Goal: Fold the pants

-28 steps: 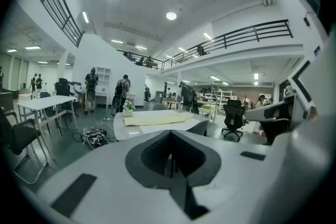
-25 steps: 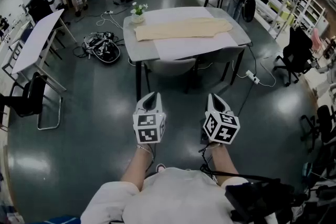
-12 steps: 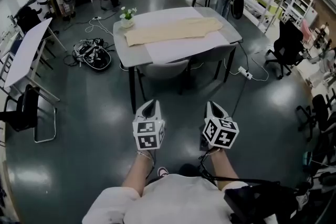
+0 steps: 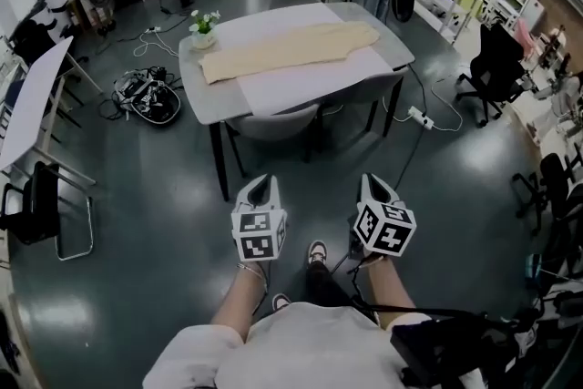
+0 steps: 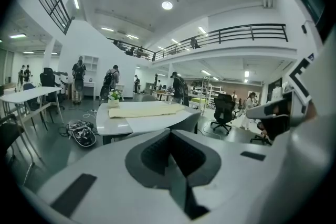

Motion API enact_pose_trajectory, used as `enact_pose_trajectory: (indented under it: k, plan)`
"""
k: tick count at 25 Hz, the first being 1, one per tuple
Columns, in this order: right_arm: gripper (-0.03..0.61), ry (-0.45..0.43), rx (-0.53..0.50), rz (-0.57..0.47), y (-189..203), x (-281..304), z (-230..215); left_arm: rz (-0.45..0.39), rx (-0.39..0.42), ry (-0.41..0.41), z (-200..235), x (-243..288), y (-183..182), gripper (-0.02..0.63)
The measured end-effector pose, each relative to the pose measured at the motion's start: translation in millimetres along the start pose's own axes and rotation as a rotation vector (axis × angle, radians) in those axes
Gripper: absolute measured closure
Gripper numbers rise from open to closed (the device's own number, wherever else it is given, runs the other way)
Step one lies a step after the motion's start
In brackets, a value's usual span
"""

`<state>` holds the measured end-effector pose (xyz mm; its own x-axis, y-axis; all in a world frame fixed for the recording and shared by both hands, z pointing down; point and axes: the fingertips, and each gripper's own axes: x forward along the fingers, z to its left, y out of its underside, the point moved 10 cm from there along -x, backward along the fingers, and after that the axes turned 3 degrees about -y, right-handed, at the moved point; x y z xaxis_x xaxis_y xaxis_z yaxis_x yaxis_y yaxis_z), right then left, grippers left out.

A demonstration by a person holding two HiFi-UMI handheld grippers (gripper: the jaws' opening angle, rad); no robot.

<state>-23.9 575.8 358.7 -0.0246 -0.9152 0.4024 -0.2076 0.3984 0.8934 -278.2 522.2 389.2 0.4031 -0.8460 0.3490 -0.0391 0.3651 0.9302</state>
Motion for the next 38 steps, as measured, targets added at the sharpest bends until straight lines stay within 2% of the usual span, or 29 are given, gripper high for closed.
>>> enact_pose_trajectory:
  k: [5, 11, 18, 26, 32, 38]
  plan:
    - [0.586, -0.001, 0.022, -0.001, -28, 52, -32, 0.009, -0.003, 0.015, -12, 63, -21, 0.612]
    - [0.586, -0.018, 0.018, 0.007, -81, 129, -81, -0.005, -0.015, -0.002, -34, 155, -65, 0.612]
    - [0.586, -0.037, 0.033, -0.004, -128, 197, -142, -0.001, 0.012, -0.025, -63, 238, -99, 0.612]
    - [0.586, -0.047, 0.087, 0.016, -145, 249, -186, 0.012, 0.045, -0.041, -82, 293, -124, 0.612]
    - [0.586, -0.039, 0.100, 0.054, -149, 294, -205, 0.038, 0.043, -0.059, -79, 339, -122, 0.612]
    - [0.586, -0.042, 0.070, 0.042, -184, 359, -222, 0.016, 0.020, -0.069, -68, 410, -144, 0.612]
